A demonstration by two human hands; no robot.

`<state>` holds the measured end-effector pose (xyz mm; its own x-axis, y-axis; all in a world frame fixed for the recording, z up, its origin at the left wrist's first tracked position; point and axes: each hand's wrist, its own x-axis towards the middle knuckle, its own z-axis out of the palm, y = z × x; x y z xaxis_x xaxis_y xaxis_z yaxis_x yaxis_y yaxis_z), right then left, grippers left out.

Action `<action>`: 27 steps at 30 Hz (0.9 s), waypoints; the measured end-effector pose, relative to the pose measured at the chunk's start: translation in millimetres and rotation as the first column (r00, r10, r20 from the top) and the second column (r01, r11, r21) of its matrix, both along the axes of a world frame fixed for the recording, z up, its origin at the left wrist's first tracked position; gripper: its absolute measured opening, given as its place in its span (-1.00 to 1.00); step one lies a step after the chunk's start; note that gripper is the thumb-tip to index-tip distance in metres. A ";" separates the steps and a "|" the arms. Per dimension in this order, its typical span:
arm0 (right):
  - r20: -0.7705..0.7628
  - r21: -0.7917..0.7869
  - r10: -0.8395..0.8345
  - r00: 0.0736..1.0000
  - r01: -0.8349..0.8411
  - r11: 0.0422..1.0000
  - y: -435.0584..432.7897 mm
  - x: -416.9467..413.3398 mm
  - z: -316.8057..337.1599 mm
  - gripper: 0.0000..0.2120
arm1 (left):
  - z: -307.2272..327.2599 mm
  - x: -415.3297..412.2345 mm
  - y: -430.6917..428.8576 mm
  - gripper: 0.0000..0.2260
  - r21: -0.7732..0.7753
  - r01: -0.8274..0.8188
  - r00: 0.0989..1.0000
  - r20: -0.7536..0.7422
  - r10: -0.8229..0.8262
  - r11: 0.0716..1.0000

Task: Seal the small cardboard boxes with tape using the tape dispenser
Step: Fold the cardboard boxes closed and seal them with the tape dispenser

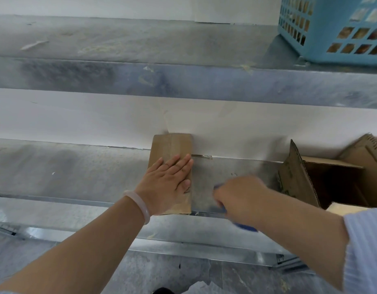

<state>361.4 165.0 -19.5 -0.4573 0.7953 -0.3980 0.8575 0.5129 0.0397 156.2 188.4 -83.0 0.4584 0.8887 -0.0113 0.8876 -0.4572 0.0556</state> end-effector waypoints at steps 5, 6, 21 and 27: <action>-0.180 -0.034 -0.155 0.971 0.151 0.988 -5.1 26.0 5.0 -0.79 | -2.3 -0.1 0.9 -0.18 0.028 0.000 0.999 0.042 -0.001 1.000; -0.199 0.009 -0.159 0.967 0.164 0.986 -3.9 31.7 7.0 -0.78 | -1.6 0.1 0.5 -0.21 0.029 -0.005 0.999 0.039 0.004 1.000; 0.290 0.281 0.027 0.957 -0.112 0.953 5.5 75.5 -101.5 -0.22 | -1.1 -2.2 2.9 -0.35 -0.029 -0.053 0.994 0.091 0.056 0.998; 0.070 0.215 -0.140 0.988 0.122 0.969 -14.8 59.9 -136.9 -0.38 | 9.1 -9.8 1.5 -0.62 -0.185 -0.103 0.834 0.519 0.186 0.977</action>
